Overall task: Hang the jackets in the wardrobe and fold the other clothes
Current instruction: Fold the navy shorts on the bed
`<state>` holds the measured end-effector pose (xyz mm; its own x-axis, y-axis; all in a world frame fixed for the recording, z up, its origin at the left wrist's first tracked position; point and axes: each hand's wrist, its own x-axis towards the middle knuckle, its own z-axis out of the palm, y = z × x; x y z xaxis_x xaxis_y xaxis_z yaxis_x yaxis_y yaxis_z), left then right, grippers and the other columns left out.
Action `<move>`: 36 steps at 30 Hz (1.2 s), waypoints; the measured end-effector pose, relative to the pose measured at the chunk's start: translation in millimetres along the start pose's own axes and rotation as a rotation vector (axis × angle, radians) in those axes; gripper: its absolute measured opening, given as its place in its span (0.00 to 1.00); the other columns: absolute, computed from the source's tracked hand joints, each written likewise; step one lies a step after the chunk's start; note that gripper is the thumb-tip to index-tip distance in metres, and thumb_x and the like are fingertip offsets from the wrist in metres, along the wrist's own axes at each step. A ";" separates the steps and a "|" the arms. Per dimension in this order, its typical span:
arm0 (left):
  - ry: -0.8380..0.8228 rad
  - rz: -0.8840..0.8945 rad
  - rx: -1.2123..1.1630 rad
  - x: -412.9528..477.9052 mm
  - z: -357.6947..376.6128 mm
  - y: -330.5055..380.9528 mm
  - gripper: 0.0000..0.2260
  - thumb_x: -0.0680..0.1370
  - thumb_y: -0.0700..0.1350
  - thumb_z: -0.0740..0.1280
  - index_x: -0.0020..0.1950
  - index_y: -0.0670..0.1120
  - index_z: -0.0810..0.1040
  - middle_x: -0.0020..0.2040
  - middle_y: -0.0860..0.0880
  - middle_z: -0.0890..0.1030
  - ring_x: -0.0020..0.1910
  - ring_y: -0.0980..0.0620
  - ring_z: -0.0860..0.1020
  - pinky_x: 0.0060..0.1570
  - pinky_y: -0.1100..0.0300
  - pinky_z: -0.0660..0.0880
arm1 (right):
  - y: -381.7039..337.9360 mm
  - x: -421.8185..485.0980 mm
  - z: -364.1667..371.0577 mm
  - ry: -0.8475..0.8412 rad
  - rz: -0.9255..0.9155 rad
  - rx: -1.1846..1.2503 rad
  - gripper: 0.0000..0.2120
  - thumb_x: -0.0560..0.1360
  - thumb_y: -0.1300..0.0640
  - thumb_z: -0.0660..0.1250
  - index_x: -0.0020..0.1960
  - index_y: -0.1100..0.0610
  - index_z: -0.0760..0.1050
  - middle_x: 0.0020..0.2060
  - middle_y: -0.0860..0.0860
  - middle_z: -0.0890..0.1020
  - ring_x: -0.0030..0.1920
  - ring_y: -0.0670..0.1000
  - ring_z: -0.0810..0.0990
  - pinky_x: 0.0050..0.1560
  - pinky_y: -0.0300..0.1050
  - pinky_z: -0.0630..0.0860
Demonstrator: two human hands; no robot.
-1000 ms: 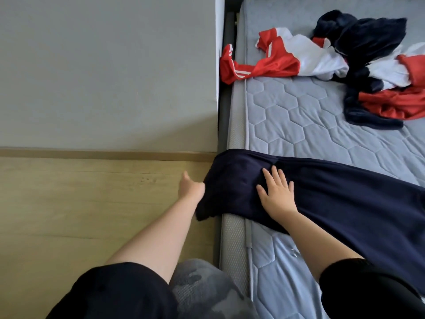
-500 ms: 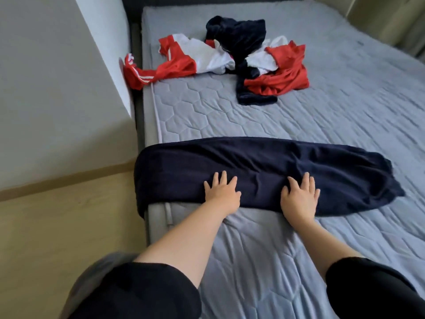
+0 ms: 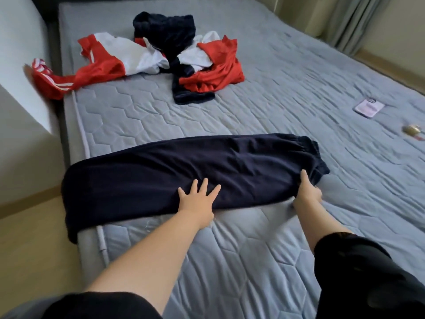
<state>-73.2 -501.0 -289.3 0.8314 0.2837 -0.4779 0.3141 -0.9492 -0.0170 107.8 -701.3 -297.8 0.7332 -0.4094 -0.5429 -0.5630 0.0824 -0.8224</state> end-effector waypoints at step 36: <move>0.279 -0.240 -0.276 -7.7 -13.3 -116.5 0.27 0.82 0.49 0.54 0.78 0.52 0.44 0.78 0.49 0.42 0.75 0.48 0.53 0.67 0.48 0.63 | 9.1 -43.3 50.3 -0.036 -1.054 -1.312 0.37 0.74 0.63 0.61 0.77 0.57 0.46 0.76 0.58 0.43 0.76 0.57 0.43 0.73 0.58 0.43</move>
<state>-110.1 -390.8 -272.0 0.8001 0.5524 -0.2339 0.5916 -0.7913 0.1547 90.2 -637.2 -290.3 0.9681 0.2320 0.0948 0.2429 -0.9618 -0.1267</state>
